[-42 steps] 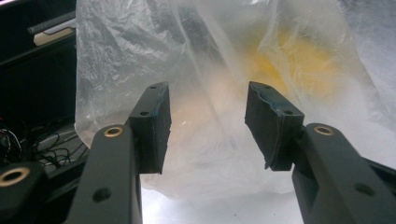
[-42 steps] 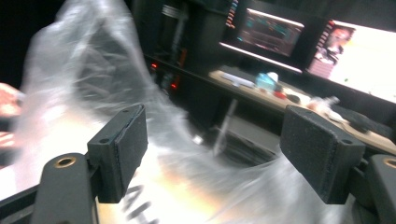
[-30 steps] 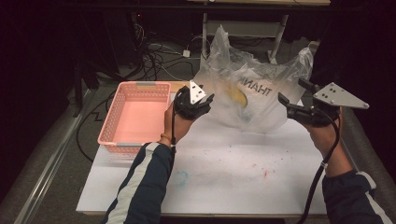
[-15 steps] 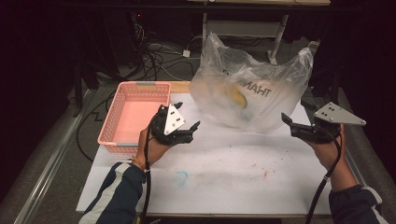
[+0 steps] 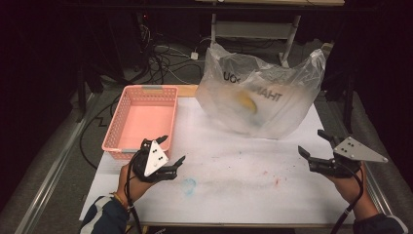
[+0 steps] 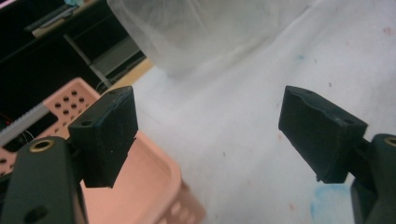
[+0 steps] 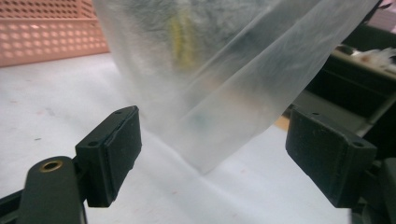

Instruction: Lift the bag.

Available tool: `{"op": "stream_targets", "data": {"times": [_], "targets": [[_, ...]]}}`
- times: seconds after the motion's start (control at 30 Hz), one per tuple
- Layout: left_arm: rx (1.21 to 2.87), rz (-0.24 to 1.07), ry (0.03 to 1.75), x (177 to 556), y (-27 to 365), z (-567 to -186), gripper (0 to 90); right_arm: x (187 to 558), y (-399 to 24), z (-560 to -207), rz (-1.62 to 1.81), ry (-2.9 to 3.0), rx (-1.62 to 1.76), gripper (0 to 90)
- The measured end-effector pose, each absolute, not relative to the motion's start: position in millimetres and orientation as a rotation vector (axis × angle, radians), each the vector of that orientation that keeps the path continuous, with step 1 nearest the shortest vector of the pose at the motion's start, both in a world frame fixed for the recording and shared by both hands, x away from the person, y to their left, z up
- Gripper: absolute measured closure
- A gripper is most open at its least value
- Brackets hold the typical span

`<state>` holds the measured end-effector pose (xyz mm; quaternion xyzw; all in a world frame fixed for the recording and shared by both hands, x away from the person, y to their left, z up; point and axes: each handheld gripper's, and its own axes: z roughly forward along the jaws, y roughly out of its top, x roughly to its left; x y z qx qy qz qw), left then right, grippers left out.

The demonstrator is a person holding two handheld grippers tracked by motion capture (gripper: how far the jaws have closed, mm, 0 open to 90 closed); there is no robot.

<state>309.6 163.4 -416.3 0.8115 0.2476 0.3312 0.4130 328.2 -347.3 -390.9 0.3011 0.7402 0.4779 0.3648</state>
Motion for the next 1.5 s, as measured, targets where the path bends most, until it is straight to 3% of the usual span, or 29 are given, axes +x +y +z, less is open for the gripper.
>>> {"op": "stream_targets", "data": {"times": [0.4,1.5], "targets": [[2.158,0.764,0.705,286,178,-457,19.0,302,-345,-448,1.205,2.027,0.802,19.6],[2.097,0.785,0.724,286,188,-449,19.0,298,-351,-445,1.217,2.011,0.826,19.5]]}}
